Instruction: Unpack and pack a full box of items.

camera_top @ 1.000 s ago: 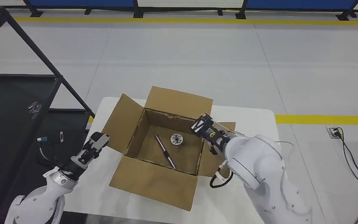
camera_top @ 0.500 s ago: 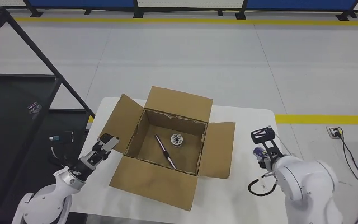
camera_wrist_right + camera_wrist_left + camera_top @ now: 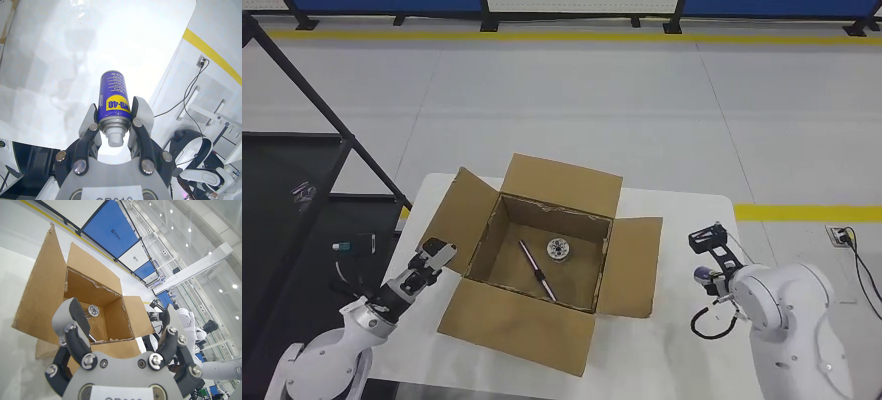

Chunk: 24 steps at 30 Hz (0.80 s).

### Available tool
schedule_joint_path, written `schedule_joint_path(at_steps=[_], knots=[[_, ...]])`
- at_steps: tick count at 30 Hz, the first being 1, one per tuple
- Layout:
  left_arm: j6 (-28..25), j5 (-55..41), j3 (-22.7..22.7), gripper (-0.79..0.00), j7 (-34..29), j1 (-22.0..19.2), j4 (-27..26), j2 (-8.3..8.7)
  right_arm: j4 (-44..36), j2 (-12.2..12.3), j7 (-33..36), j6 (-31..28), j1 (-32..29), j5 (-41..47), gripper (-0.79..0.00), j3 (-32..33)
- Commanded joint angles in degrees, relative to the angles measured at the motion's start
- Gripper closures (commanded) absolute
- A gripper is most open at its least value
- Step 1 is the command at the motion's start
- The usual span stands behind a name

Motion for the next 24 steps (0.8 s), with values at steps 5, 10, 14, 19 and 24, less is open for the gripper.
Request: schedule_joint_path(at_steps=[5, 10, 14, 19, 24], knots=[[0.1, 0.0, 0.0, -0.785, 0.2, -0.1, 0.0, 0.0, 0.1, 0.0, 0.0, 0.0, 0.0, 0.0, 0.0, 0.0], [0.6, 0.2, 0.1, -0.785, 0.8, -0.3, 0.4, 0.02, 0.1, 0.0, 0.0, 0.0, 0.0, 0.0, 0.0, 0.0], [0.7, 0.0, 0.5, -0.785, 0.8, -0.5, 0.8, 0.01, 0.1, 0.0, 0.0, 0.0, 0.0, 0.0, 0.0, 0.0], [0.6, 0.2, 1.0, -0.785, 0.6, -0.5, 0.6, 0.03, 0.1, 0.0, 0.0, 0.0, 0.0, 0.0, 0.0, 0.0], [0.4, -0.2, 0.4, -0.785, 0.7, -0.1, 1.0, 0.11, 0.1, 0.0, 0.0, 0.0, 0.0, 0.0, -0.206, 0.0]])
